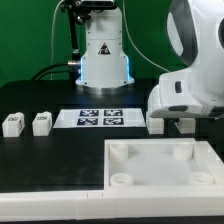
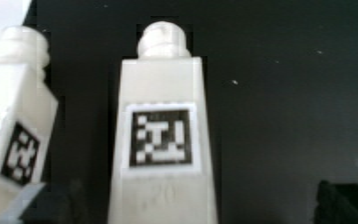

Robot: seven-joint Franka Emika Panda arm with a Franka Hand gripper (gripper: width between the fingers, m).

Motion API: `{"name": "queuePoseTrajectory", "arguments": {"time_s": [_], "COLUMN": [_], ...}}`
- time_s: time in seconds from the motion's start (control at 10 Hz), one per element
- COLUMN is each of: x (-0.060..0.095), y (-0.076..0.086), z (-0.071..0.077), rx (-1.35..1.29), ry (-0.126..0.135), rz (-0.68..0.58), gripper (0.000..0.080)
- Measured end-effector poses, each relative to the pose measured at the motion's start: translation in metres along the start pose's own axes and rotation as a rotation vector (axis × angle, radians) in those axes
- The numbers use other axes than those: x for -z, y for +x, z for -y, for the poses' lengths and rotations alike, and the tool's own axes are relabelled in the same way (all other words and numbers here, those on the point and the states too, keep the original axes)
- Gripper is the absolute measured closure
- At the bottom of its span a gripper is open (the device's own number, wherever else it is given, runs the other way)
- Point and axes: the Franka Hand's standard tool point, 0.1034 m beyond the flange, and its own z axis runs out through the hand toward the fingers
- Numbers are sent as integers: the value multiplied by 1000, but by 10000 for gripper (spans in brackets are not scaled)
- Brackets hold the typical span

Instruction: Assemble one leg

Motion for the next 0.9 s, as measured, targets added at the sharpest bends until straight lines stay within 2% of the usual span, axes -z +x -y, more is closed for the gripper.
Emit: {"name": "queuePoseTrajectory", "arguments": {"time_s": [0.2,0.4,0.5,0.6,0.7,0.8,0.9], "x": [-17,-18,-18,-18,-18,-18,-18], "y": [-6,-7,-7,-6,-7,-7,-7], "z": [1,1,1,1,1,1,1], "rx": [7,7,7,7,8,8,8], "ry": [-8,-9,-9,-9,-9,-9,-9], "rz": [6,8,9,9,9,9,9], "gripper": [151,170,340,340,476,509,509]}}
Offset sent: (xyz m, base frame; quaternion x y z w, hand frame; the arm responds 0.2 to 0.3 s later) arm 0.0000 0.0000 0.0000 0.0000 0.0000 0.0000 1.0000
